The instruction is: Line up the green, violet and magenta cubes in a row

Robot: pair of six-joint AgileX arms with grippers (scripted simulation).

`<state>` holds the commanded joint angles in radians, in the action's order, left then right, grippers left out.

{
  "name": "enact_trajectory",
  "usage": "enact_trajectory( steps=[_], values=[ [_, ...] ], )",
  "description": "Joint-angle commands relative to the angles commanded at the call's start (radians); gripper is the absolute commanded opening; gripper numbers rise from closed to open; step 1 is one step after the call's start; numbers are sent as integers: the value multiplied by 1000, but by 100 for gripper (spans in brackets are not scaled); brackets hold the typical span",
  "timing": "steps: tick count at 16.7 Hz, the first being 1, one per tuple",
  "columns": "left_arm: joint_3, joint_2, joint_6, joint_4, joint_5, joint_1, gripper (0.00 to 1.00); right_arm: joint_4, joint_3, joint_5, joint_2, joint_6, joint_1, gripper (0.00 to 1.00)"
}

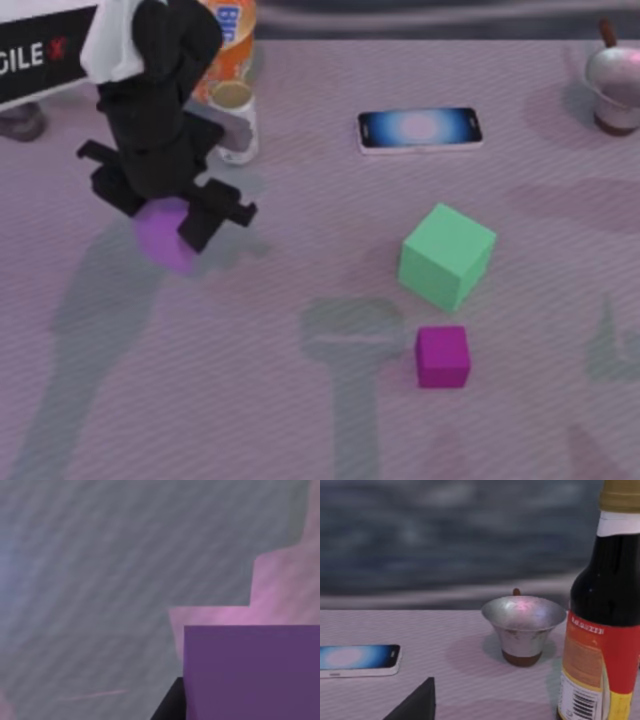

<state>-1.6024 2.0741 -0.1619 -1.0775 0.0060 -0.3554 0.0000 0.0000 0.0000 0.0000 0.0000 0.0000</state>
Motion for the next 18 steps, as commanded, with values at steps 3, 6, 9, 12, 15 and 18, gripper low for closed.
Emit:
enact_trajectory(
  steps=[3, 6, 9, 12, 15, 18],
  values=[
    [-8, -6, 0, -12, 0, 1, 0, 0, 0, 0, 0, 0, 0, 100],
    [-6, -2, 1, -10, -1, -5, 0, 0, 0, 0, 0, 0, 0, 100],
    [-24, 5, 68, -19, -2, -42, 0, 0, 0, 0, 0, 0, 0, 100],
    [-57, 21, 229, -42, -5, -125, 0, 0, 0, 0, 0, 0, 0, 100],
    [-92, 39, 459, -72, -9, -236, 0, 0, 0, 0, 0, 0, 0, 100],
    [-121, 46, 703, -97, -13, -349, 0, 0, 0, 0, 0, 0, 0, 100]
  ],
)
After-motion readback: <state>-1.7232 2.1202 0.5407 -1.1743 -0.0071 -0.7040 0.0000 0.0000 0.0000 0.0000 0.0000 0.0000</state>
